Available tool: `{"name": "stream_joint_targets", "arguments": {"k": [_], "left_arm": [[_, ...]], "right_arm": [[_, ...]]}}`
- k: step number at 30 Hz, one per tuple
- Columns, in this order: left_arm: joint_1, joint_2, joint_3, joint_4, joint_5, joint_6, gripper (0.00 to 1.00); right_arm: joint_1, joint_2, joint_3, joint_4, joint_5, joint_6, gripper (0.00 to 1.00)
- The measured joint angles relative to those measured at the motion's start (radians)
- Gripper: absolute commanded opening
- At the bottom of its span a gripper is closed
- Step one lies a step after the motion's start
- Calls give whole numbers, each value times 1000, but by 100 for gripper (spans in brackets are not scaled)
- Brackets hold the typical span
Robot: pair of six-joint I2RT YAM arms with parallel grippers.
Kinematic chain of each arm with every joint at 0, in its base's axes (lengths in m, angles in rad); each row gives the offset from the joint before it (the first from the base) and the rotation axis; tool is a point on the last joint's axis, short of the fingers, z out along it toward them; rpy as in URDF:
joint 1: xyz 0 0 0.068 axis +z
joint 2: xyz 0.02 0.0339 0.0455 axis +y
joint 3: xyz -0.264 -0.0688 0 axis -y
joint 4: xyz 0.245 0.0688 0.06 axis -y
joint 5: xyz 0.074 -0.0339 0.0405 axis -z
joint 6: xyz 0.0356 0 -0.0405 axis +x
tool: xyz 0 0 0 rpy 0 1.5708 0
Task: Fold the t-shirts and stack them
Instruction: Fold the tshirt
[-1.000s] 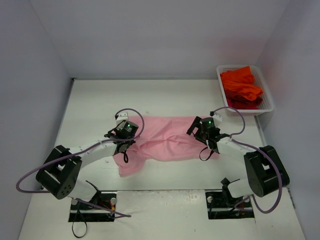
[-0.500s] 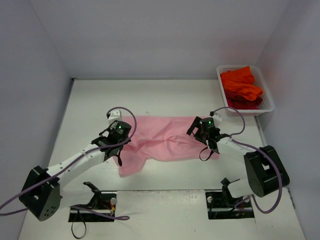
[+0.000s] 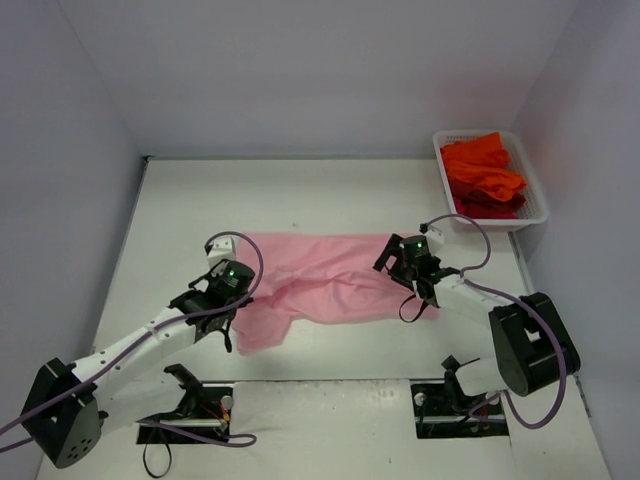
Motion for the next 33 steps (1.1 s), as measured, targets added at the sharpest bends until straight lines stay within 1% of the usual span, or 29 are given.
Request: {"name": "stream_joint_targets", "arguments": {"k": [10, 17, 20, 21, 23, 25, 33], "left_arm": [[-60, -12, -21, -16, -7, -39, 0], [-69, 4, -50, -10, -5, -55, 0], [-69, 4, -50, -7, -6, -57, 28], [-69, 4, -50, -6, -6, -58, 42], [-69, 4, -50, -3, -7, -61, 52], [-69, 4, -50, -3, -11, -65, 55], [-69, 20, -27, 5, -21, -54, 55]], "right_arm": [[10, -2, 0, -9, 2, 0, 93], [12, -2, 0, -11, 8, 0, 93], [12, -2, 0, -11, 8, 0, 93], [13, -2, 0, -11, 8, 0, 93], [13, -2, 0, -11, 8, 0, 93], [15, -2, 0, -11, 8, 0, 93], [18, -3, 0, -18, 18, 0, 93]]}}
